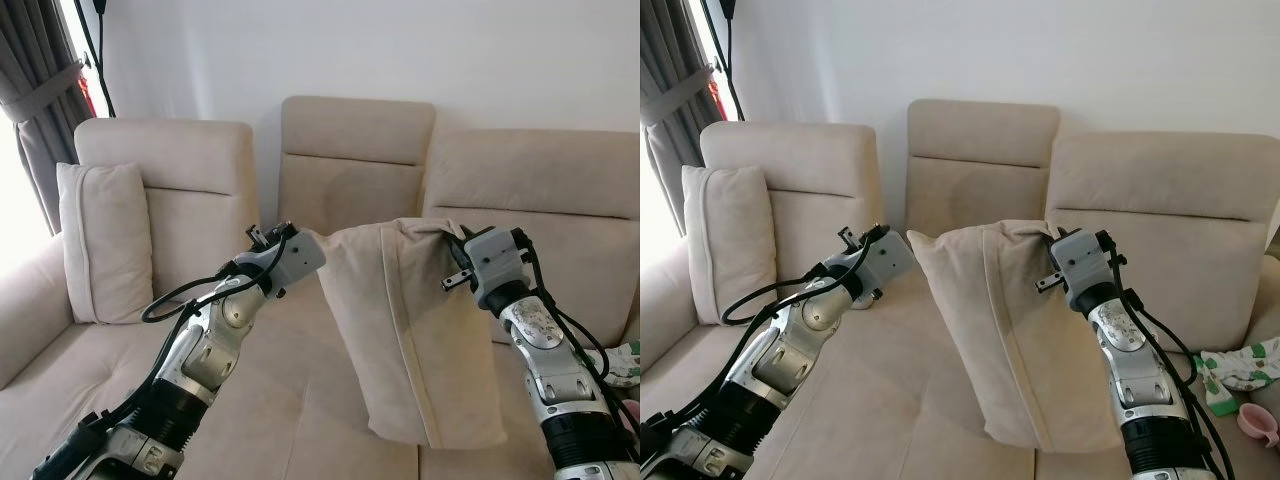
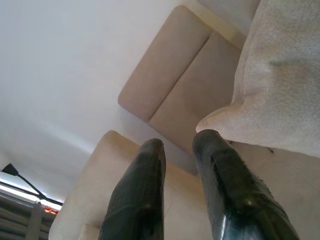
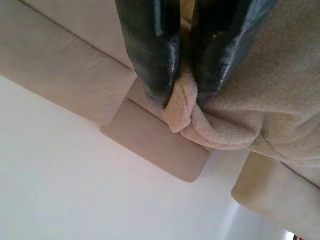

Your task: Move the pillow to the sofa from floor

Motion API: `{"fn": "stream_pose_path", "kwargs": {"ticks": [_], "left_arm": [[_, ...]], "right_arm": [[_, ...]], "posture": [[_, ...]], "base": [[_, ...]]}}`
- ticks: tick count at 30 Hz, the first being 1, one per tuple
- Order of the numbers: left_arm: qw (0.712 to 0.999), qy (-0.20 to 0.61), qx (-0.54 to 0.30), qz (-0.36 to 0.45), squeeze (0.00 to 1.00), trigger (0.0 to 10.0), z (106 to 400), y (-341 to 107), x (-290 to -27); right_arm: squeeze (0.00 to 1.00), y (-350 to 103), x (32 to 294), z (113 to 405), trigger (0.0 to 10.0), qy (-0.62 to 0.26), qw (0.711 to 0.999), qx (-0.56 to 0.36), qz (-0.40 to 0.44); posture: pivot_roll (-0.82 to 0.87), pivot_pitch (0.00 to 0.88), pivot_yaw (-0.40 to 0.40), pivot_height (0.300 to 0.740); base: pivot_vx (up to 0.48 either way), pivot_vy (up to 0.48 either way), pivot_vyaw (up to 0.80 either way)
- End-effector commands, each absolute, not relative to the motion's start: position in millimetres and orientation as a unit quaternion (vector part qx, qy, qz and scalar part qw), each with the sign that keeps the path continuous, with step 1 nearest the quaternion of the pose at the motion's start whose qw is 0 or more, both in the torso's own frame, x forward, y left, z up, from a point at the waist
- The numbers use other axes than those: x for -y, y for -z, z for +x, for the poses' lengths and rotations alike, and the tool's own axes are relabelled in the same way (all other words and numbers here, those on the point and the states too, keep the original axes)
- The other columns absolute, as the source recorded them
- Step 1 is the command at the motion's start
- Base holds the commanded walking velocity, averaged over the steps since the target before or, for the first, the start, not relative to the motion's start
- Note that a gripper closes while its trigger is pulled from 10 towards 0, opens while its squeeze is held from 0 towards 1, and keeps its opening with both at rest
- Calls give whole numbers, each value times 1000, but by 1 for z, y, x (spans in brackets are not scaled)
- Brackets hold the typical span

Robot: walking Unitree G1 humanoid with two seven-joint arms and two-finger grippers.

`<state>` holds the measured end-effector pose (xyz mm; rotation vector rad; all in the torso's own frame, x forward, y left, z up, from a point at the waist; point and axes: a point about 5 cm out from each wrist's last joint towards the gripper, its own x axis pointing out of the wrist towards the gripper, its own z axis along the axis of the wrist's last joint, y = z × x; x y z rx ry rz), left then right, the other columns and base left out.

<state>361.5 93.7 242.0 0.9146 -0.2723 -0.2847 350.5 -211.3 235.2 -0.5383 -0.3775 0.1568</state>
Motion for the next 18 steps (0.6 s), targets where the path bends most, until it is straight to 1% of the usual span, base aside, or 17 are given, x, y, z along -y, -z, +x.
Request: {"fn": "stream_pose_path", "kwargs": {"ticks": [1,2,5,6,7,13,16,17,18], "left_arm": [[879,141,120,439,0,10000,358,-238,-97],[879,141,120,439,0,10000,358,-238,-97],[884,140,110,432,0,10000,355,-234,-101],[884,140,110,432,0,10000,355,-234,-101],[884,140,110,433,0,10000,356,-234,-101],[883,143,111,432,0,10000,356,-235,-100],[859,244,50,447,0,10000,347,-209,-86],[859,244,50,447,0,10000,347,-209,-86],[853,267,34,447,0,10000,344,-202,-84]], "right_arm": [[0,-238,222,344,10000,-44,940,215,-261],[0,-238,222,344,10000,-44,940,215,-261],[0,-198,239,336,10000,-13,954,160,-252],[0,-198,239,336,10000,-13,954,160,-252],[0,-188,244,334,10000,-7,958,141,-249],[0,-176,250,331,10000,4,962,117,-246],[0,-173,259,332,10000,33,966,101,-238],[0,-173,259,332,10000,33,966,101,-238],[0,-173,260,332,10000,37,966,99,-236]], "posture": [[127,0,30,740],[127,0,30,740],[125,0,34,740],[125,0,34,740],[124,0,35,740],[117,0,41,740],[106,0,51,740],[106,0,51,740],[106,0,51,740]], "base": [[0,0,0],[0,0,0],[0,0,0],[0,0,0],[0,0,0],[0,0,0],[0,0,0],[0,0,0],[0,0,0]]}}
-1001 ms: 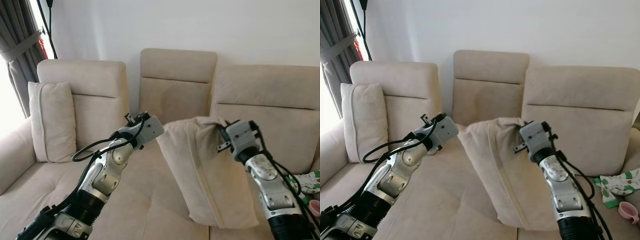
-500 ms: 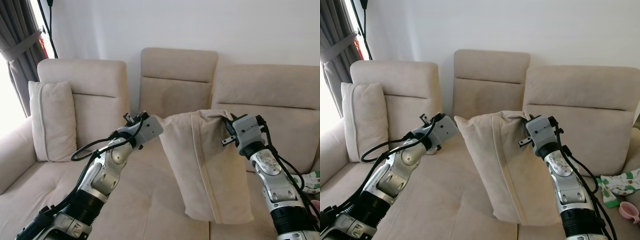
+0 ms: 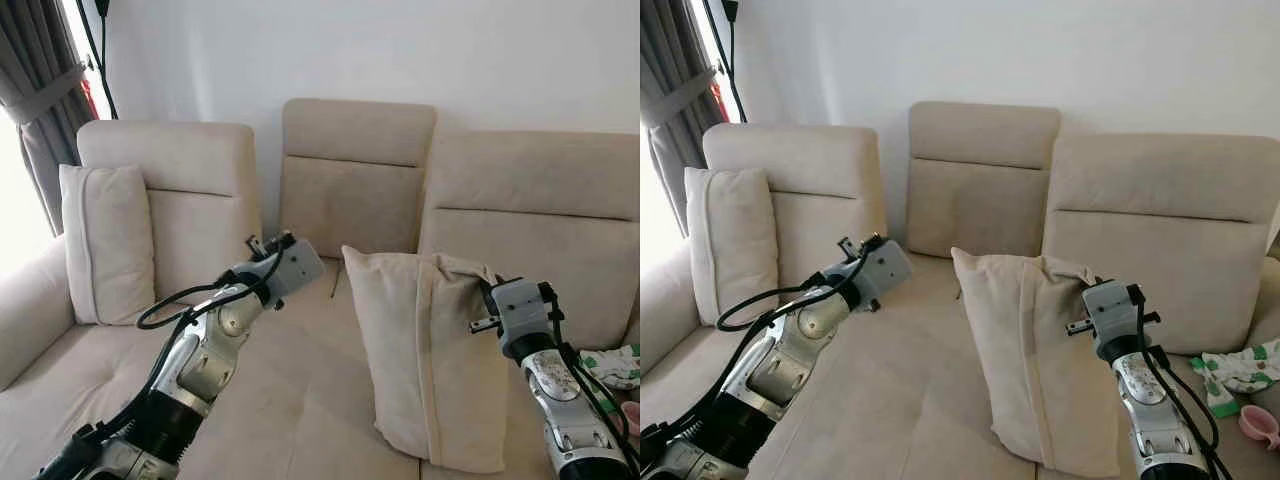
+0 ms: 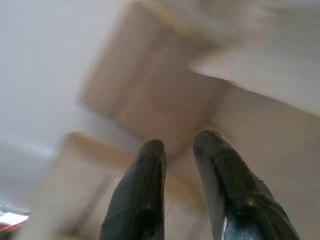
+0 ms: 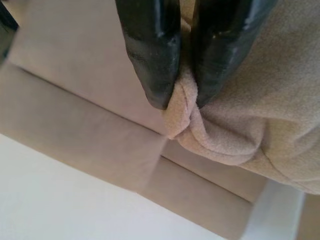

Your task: Move the pillow to the sofa from floor

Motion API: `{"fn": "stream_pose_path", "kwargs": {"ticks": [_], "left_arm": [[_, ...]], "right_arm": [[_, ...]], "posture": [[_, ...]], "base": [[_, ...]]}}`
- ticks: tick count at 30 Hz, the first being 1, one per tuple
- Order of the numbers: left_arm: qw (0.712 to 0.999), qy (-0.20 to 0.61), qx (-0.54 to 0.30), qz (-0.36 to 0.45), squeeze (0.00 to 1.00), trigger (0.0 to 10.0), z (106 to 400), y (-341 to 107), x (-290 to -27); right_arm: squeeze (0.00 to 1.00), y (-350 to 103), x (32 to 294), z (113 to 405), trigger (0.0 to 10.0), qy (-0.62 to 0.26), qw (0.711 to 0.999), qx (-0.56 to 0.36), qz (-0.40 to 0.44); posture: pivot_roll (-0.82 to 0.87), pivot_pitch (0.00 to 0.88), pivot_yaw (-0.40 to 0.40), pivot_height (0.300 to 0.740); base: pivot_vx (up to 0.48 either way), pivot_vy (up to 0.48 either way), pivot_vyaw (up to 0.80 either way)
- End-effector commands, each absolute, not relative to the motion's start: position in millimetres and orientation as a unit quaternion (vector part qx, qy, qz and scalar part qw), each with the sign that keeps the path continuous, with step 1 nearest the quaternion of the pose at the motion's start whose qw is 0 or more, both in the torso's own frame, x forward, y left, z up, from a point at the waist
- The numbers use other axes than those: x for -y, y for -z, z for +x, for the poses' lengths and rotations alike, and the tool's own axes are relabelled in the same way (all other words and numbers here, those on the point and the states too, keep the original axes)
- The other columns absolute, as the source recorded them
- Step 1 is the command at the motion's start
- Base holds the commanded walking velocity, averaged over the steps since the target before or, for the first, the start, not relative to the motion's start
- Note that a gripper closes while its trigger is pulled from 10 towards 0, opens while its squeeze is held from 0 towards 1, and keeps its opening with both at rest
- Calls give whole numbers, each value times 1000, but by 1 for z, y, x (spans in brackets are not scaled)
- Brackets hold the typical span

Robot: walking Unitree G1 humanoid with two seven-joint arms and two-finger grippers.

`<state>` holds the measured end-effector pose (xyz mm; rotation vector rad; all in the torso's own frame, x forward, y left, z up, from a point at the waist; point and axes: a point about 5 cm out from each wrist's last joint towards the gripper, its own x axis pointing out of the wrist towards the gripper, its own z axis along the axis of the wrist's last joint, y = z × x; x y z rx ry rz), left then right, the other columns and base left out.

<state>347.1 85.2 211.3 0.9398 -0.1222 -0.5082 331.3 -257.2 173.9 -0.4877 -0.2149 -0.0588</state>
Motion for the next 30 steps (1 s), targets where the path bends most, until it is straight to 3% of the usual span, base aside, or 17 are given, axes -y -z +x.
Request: {"fn": "stream_pose_path", "kwargs": {"ticks": [1,8,12,13,14,19,20,22,23,24,25,30], "left_arm": [[837,307,1,452,0,10000,337,-189,-81],[783,400,-71,471,0,10000,315,-156,-78],[782,400,-78,472,0,10000,315,-154,-79],[784,396,-78,472,0,10000,316,-154,-79],[785,393,-77,472,0,10000,317,-155,-79],[785,393,-79,472,0,10000,316,-155,-77],[786,394,-79,470,0,10000,315,-155,-75],[785,397,-80,469,0,10000,313,-155,-73],[785,399,-79,467,0,10000,312,-155,-71],[785,399,-79,467,0,10000,312,-155,-71],[786,400,-77,465,0,10000,311,-156,-69],[790,397,-71,461,0,10000,311,-158,-67]], "right_arm": [[0,-173,262,333,10000,42,967,92,-236],[0,-172,267,338,10000,60,969,72,-229],[31,-175,266,341,10000,58,970,74,-223],[306,-176,263,342,10000,53,971,75,-222],[353,-177,261,343,10000,49,971,76,-222],[357,-176,260,344,10000,48,971,74,-223],[1000,-175,262,344,10000,54,971,68,-222],[1000,-175,267,344,10000,72,969,59,-228],[875,-174,274,345,10000,100,965,46,-239],[875,-174,274,345,10000,100,965,46,-239],[0,-176,281,345,10000,128,958,39,-252],[0,-190,288,344,10000,179,945,65,-265]], "posture": [[106,0,52,740],[109,0,50,740],[114,0,46,740],[116,0,44,740],[117,0,42,740],[117,0,42,740],[117,0,42,740],[117,0,41,740],[118,0,40,740],[118,0,40,740],[118,0,40,740],[118,0,40,740]], "base": [[0,0,0],[0,0,0],[0,0,0],[0,0,0],[0,0,0],[0,0,0],[0,0,0],[0,0,0],[0,0,0],[0,0,0],[0,0,0],[0,0,0]]}}
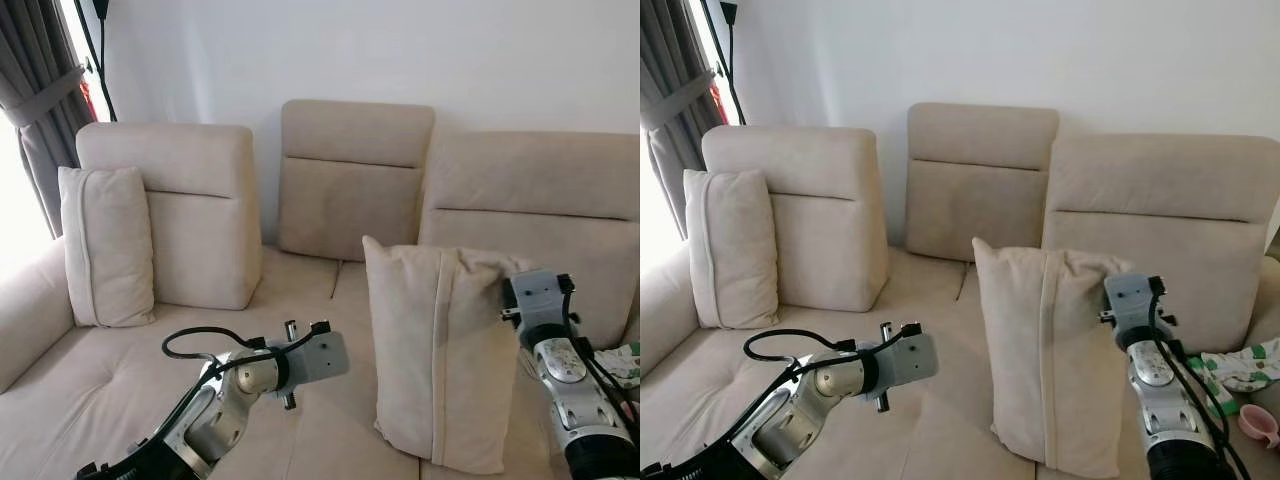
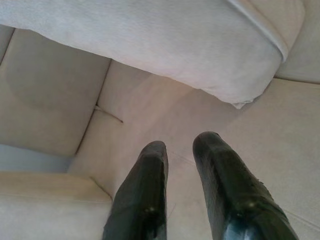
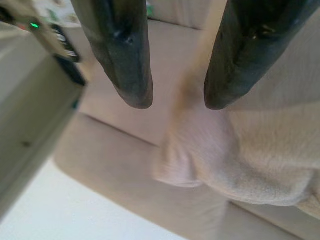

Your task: Move the pillow to the sofa from floor

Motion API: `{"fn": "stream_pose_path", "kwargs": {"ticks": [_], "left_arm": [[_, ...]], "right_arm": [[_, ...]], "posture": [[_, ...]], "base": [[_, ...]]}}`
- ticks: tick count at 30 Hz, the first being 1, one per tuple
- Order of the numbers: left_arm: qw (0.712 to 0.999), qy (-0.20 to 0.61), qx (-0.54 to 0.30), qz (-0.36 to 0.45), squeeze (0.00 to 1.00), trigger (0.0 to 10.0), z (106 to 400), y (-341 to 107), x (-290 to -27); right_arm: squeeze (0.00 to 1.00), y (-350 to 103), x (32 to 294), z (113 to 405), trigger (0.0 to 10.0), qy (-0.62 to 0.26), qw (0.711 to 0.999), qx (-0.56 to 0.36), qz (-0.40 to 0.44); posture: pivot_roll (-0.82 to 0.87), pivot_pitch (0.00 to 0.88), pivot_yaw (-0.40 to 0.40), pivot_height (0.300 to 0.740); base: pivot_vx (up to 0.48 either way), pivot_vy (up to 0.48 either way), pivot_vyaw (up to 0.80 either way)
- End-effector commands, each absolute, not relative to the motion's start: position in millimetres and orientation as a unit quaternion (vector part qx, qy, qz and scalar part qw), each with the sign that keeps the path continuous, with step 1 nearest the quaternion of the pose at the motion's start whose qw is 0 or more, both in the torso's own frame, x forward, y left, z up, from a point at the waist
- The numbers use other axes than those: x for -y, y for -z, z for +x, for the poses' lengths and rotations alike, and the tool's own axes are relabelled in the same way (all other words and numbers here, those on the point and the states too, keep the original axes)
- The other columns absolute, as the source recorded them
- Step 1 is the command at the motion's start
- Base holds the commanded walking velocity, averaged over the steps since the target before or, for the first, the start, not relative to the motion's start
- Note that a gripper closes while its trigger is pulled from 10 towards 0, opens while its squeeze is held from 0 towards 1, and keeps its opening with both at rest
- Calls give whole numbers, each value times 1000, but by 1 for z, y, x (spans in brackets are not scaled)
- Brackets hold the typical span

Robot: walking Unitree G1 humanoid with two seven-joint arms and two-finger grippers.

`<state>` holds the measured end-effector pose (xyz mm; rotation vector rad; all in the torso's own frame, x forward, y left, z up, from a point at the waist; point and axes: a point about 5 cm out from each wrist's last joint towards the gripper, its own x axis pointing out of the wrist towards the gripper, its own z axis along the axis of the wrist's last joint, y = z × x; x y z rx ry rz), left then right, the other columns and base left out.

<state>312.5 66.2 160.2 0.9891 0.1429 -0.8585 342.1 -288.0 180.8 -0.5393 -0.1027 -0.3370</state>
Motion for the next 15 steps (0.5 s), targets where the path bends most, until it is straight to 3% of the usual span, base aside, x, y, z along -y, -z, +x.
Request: {"fn": "stream_pose_path", "kwargs": {"ticks": [1,7,11,15], "left_arm": [[791,397,-70,461,0,10000,311,-158,-67],[796,390,-63,458,0,10000,312,-161,-66],[816,379,-58,432,0,10000,314,-163,-64],[873,341,-44,345,0,10000,320,-162,-62]], "right_arm": [[0,-191,288,344,10000,180,945,68,-265],[0,-204,279,343,10000,182,940,114,-265],[0,-204,255,344,10000,129,951,144,-241],[0,-197,229,336,10000,81,959,175,-209]], "posture": [[118,0,40,740],[117,0,40,740],[116,0,42,740],[116,0,42,740]], "base": [[0,0,0],[0,0,0],[0,0,0],[0,0,0]]}}
